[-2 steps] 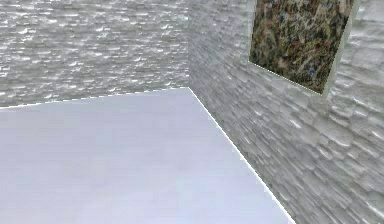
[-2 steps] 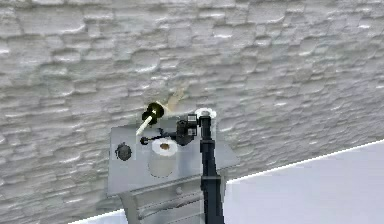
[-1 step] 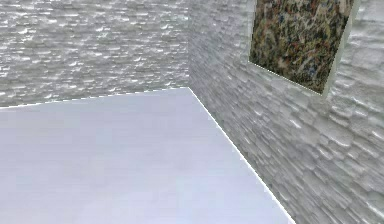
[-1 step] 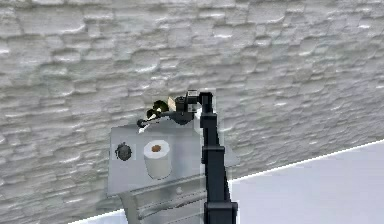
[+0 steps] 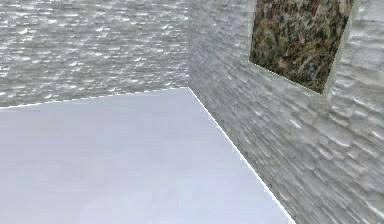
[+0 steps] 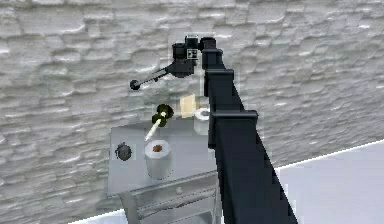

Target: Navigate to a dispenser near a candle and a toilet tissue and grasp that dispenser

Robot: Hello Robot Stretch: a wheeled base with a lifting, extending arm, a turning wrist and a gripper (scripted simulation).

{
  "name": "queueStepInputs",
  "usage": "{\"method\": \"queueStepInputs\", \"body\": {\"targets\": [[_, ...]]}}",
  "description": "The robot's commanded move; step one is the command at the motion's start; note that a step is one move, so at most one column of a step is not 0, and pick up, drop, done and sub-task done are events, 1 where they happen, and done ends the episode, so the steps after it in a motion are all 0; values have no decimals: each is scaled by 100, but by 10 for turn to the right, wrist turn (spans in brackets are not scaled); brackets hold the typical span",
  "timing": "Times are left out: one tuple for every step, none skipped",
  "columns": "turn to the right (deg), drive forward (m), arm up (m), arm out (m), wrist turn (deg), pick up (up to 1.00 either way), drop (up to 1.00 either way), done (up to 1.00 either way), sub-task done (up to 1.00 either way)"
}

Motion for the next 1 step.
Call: {"method": "queueStepInputs", "body": {"targets": [[0, 0, 0, 0, -450, 0, 0, 0, 0]]}}
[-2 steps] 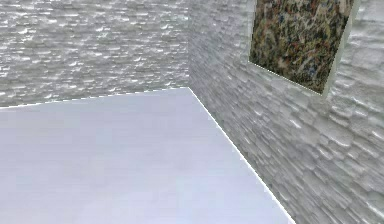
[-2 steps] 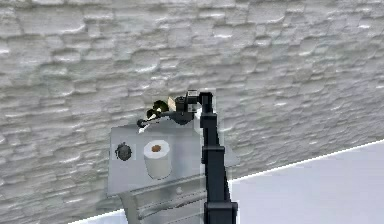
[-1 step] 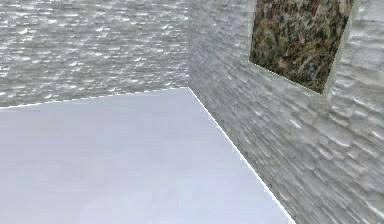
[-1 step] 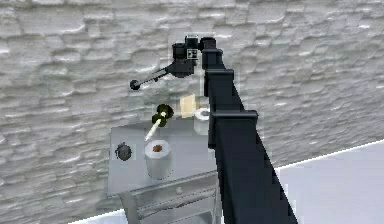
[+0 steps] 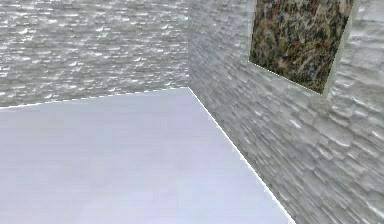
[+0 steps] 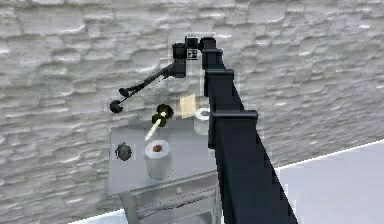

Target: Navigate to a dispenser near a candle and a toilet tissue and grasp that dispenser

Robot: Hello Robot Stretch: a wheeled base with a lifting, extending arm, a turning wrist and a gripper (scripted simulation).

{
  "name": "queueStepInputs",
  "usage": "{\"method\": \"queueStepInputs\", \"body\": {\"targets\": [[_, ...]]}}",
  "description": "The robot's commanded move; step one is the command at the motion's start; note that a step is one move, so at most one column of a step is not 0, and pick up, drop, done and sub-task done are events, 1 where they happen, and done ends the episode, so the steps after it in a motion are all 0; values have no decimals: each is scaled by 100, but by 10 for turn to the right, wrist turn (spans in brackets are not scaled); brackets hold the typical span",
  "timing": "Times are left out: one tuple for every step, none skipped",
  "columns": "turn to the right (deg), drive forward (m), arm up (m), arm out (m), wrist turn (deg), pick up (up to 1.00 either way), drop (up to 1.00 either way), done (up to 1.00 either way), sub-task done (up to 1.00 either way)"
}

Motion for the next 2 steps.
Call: {"method": "queueStepInputs", "body": {"targets": [[0, 0, 0, 0, -360, 0, 0, 0, 0], [0, 0, 0, -48, 0, 0, 0, 0, 0]]}}
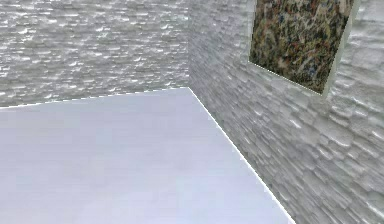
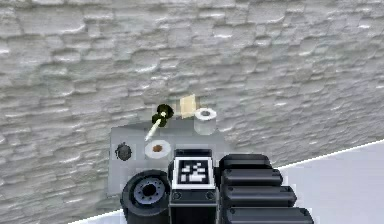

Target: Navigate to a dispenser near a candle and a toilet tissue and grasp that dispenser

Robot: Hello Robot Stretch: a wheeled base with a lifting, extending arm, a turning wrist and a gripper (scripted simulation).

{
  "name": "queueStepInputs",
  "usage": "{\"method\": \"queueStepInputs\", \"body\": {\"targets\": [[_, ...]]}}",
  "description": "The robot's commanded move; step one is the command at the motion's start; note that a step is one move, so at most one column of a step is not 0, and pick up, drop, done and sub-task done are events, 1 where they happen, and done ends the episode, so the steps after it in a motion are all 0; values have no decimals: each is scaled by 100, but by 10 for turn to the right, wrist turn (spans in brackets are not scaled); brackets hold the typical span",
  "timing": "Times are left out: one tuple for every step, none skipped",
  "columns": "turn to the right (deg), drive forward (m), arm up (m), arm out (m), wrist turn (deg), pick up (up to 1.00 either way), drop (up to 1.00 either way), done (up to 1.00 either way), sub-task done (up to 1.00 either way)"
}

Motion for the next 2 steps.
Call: {"method": "queueStepInputs", "body": {"targets": [[450, 0, 0, 0, 0, 0, 0, 0, 0], [270, 0, 0, 0, 0, 0, 0, 0, 0]]}}
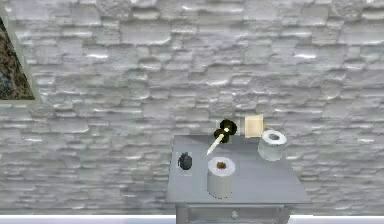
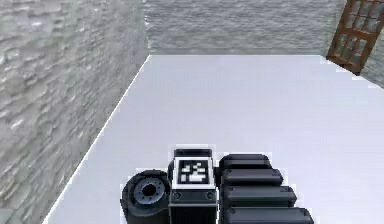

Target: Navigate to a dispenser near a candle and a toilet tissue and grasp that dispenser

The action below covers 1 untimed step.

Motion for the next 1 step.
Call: {"method": "queueStepInputs", "body": {"targets": [[0, 25, 0, 0, 0, 0, 0, 0, 0]]}}
